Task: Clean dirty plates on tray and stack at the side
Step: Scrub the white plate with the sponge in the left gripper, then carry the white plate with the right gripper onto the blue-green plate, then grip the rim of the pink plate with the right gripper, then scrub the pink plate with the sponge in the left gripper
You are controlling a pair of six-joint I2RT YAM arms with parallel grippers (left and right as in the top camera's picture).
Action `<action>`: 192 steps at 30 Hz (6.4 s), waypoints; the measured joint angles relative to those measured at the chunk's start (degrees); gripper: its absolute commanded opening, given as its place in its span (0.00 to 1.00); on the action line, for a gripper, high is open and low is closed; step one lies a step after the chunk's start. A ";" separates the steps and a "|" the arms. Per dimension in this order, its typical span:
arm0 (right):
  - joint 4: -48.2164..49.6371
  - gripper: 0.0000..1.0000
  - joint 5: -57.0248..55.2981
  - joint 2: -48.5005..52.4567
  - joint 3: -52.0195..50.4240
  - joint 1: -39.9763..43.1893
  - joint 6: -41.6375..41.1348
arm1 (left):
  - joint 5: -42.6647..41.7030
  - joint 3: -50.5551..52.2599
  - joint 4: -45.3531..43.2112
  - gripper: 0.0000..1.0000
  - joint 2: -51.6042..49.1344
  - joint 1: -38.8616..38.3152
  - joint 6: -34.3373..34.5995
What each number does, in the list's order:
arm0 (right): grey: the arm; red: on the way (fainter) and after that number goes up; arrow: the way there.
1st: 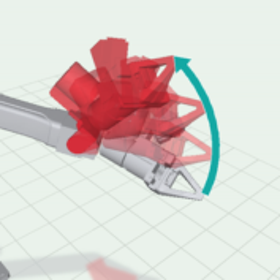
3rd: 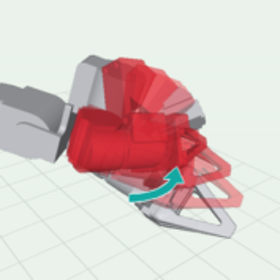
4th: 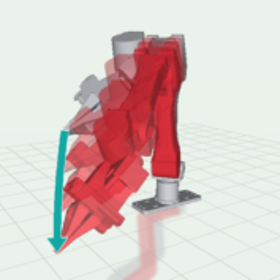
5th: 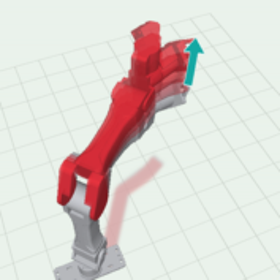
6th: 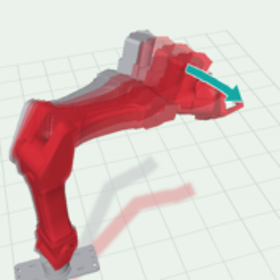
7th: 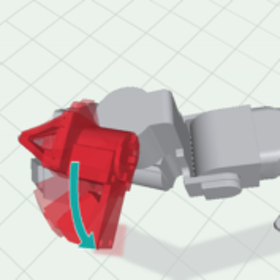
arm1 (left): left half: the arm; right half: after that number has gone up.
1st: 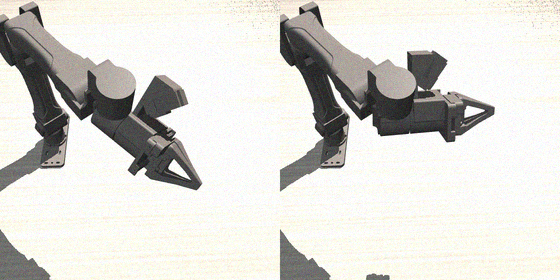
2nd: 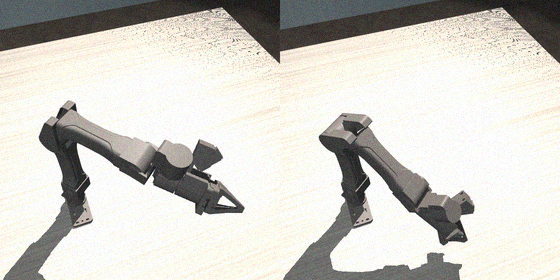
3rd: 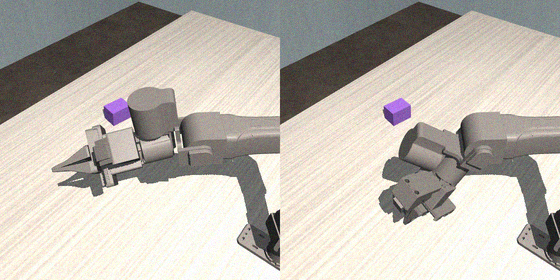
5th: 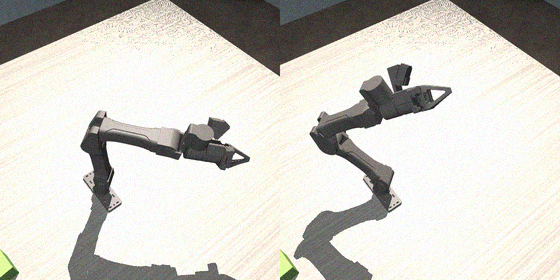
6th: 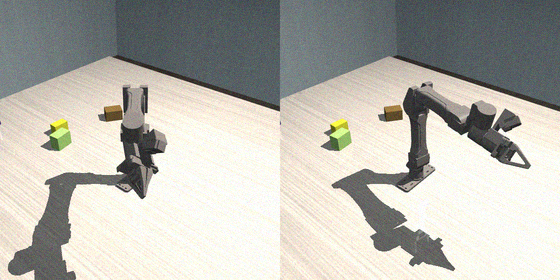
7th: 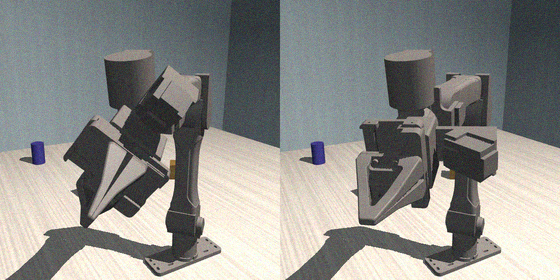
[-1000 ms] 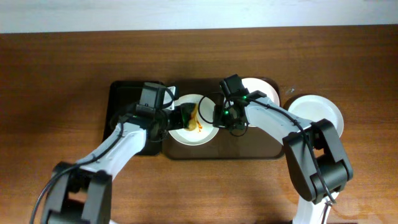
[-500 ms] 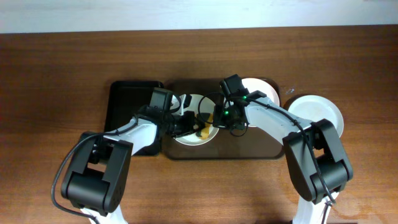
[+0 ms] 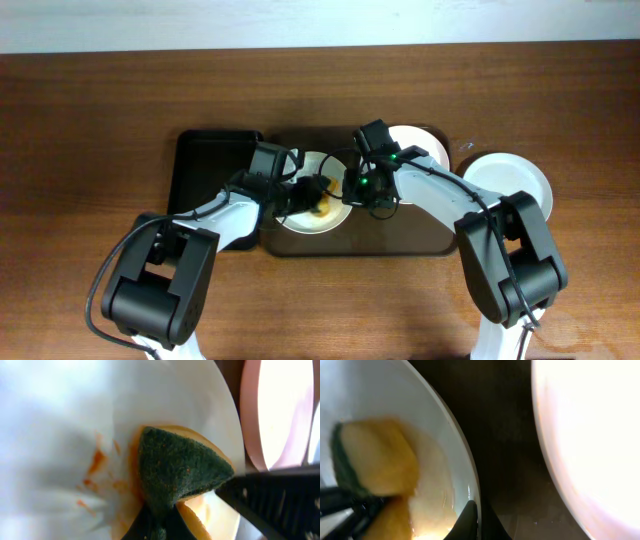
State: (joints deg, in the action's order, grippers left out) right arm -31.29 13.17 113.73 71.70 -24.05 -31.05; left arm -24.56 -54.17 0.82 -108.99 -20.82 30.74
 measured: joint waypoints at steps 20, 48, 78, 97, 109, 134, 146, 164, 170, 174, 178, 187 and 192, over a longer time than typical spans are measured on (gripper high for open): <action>-0.83 0.04 -1.03 -0.66 0.09 0.00 2.75 | 14.84 -0.52 14.91 0.00 17.49 4.46 -3.69; -11.41 0.04 -61.77 -24.46 0.02 -19.67 19.08 | 26.53 -0.46 29.88 0.00 25.51 11.30 -5.25; -19.54 0.04 -17.94 -24.44 0.02 43.15 4.02 | 26.56 -0.46 31.10 0.00 25.51 11.30 -5.25; -18.71 0.50 1.44 -20.39 0.02 48.61 16.50 | 26.53 -0.46 31.12 0.00 25.51 11.30 -5.25; -16.24 0.44 7.19 -13.22 0.02 29.83 17.35 | 26.53 -0.46 31.12 0.00 25.51 11.30 -5.25; -10.40 0.04 4.26 -1.36 0.02 14.51 9.31 | 13.55 -0.42 26.21 0.00 25.51 9.77 -6.14; -10.16 0.04 4.28 -1.36 0.00 10.93 8.50 | -5.53 -0.31 5.77 0.00 14.23 -0.22 -4.48; -10.16 0.04 4.26 -1.36 -0.02 10.93 8.50 | -19.96 -0.20 -11.82 0.00 -4.52 -4.37 8.04; -10.19 0.04 4.26 -1.36 -0.02 10.93 8.52 | -17.03 -0.20 -12.07 0.00 -4.81 -7.04 8.39; -10.21 0.04 4.26 -1.36 -0.02 10.93 8.52 | -9.90 -0.31 -10.19 0.00 -4.81 -7.87 8.57; -10.43 0.04 4.26 -1.36 -0.02 10.93 8.50 | -3.89 -0.83 -10.12 0.00 -4.70 -8.11 8.85; -10.64 0.04 4.48 -1.36 -0.02 10.93 8.50 | 2.14 -2.51 -2.49 0.00 -2.93 -4.33 9.01; -10.67 0.04 4.48 -1.36 -0.02 10.93 8.57 | 4.02 -3.13 4.94 0.00 -0.92 -3.80 4.83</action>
State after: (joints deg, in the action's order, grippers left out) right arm -41.95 17.65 112.38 71.68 -13.13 -22.48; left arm -20.53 -57.30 5.76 -109.91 -24.62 35.57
